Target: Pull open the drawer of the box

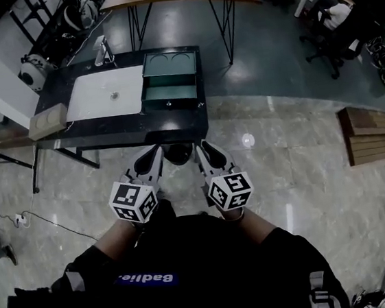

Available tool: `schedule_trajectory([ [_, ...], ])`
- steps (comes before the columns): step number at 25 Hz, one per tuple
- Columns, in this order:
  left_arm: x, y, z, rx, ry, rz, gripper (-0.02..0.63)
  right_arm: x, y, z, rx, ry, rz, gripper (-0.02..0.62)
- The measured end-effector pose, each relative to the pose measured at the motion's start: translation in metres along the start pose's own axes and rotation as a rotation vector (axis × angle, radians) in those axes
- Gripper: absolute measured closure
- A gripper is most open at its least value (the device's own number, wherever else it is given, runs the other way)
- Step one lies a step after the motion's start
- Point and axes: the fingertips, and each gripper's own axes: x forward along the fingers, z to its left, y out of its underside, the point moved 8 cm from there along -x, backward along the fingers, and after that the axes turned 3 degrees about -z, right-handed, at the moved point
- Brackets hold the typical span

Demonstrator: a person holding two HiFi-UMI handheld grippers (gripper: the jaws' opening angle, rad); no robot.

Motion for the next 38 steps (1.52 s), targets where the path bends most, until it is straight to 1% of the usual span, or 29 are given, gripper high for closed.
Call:
schedule_trajectory([
  [2, -0.009, 0.0, -0.018, 0.047, 0.018, 0.011, 0.604, -0.009, 0.0, 0.006, -0.015, -0.012, -0.002, 0.526],
  [4, -0.019, 0.002, -0.035, 0.089, 0.052, 0.025, 0.604, -0.02, -0.001, 0.016, -0.033, -0.021, -0.006, 0.526],
  [6, -0.027, 0.005, -0.048, 0.102, 0.094, 0.043, 0.604, -0.03, -0.005, 0.026, -0.067, -0.029, -0.023, 0.527],
  [8, -0.032, 0.009, -0.053, 0.093, 0.138, 0.058, 0.604, -0.038, -0.01, 0.038, -0.101, -0.043, -0.047, 0.527],
  [10, -0.037, 0.008, -0.051, 0.087, 0.166, 0.057, 0.604, -0.043, -0.014, 0.051, -0.126, -0.054, -0.07, 0.528],
  [14, -0.057, -0.005, -0.039, 0.083, 0.19, 0.011, 0.604, -0.049, -0.021, 0.082, -0.191, -0.071, -0.097, 0.528],
  [18, -0.078, -0.016, -0.029, 0.135, 0.226, -0.035, 0.604, -0.052, -0.026, 0.119, -0.267, -0.109, -0.118, 0.528],
  [21, -0.087, -0.02, -0.027, 0.149, 0.258, -0.057, 0.604, -0.049, -0.026, 0.137, -0.31, -0.128, -0.132, 0.528],
  [24, -0.093, -0.019, -0.026, 0.152, 0.288, -0.066, 0.604, -0.045, -0.022, 0.15, -0.327, -0.145, -0.119, 0.528],
  [27, -0.096, -0.016, -0.021, 0.145, 0.304, -0.052, 0.604, -0.044, -0.016, 0.155, -0.328, -0.14, -0.109, 0.529],
  [29, -0.098, -0.014, -0.019, 0.136, 0.314, -0.053, 0.604, -0.044, -0.016, 0.159, -0.325, -0.135, -0.101, 0.578],
  [31, -0.099, -0.014, -0.016, 0.137, 0.32, -0.068, 0.604, -0.041, -0.017, 0.161, -0.332, -0.141, -0.093, 0.595],
  [38, -0.105, -0.008, -0.006, 0.138, 0.333, -0.033, 0.604, -0.032, -0.008, 0.17, -0.327, -0.143, -0.06, 0.595],
])
